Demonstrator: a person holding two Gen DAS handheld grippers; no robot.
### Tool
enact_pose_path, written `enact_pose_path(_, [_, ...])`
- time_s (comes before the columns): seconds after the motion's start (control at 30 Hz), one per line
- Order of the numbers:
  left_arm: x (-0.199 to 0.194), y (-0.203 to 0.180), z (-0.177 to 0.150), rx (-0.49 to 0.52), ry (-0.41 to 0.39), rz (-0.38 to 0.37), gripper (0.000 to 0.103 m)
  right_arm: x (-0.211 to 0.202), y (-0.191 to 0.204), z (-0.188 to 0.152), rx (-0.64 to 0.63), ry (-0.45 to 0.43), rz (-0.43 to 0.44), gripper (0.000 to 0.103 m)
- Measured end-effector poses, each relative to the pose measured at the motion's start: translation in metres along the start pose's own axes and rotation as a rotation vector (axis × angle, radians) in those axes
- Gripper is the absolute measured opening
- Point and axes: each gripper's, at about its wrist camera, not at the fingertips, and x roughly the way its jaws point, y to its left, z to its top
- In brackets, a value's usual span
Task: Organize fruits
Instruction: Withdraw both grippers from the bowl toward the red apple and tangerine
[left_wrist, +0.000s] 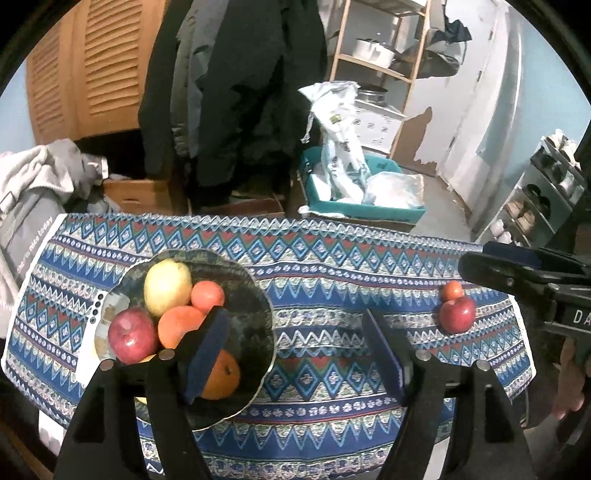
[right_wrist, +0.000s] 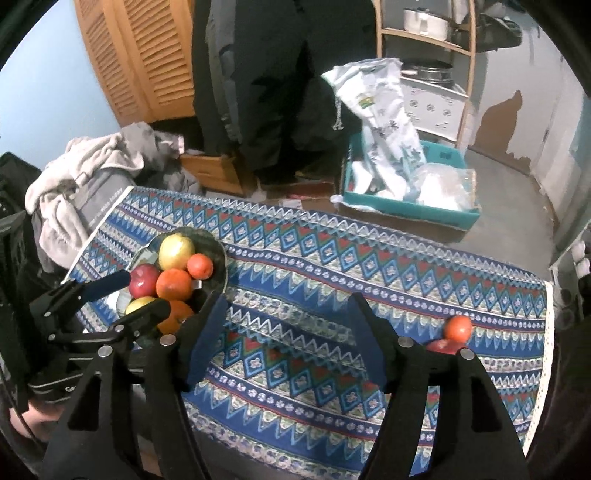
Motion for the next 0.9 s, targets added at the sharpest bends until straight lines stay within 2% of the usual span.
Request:
enact_pose_path(0.5, [0.002, -0.041, 0.009, 0.062, -0.003, -0.027, 0.080, -0.016, -0.060, -0.019, 0.060, -0.009, -0.081, 0.074])
enact_pose_path(0.77, [0.014, -0.065, 0.013, 0.089, 0.020, -0.054, 0.081, -0.021, -0.107, -0.032, 0.119, 0.004, -0.133, 0.078])
enact_pose_path(0.9, [0.024, -0.078, 0.014, 0.114, 0.029, -0.055, 0.086, -0.014, -0.128, -0.040, 0.152, 0.025, -0.154, 0.079])
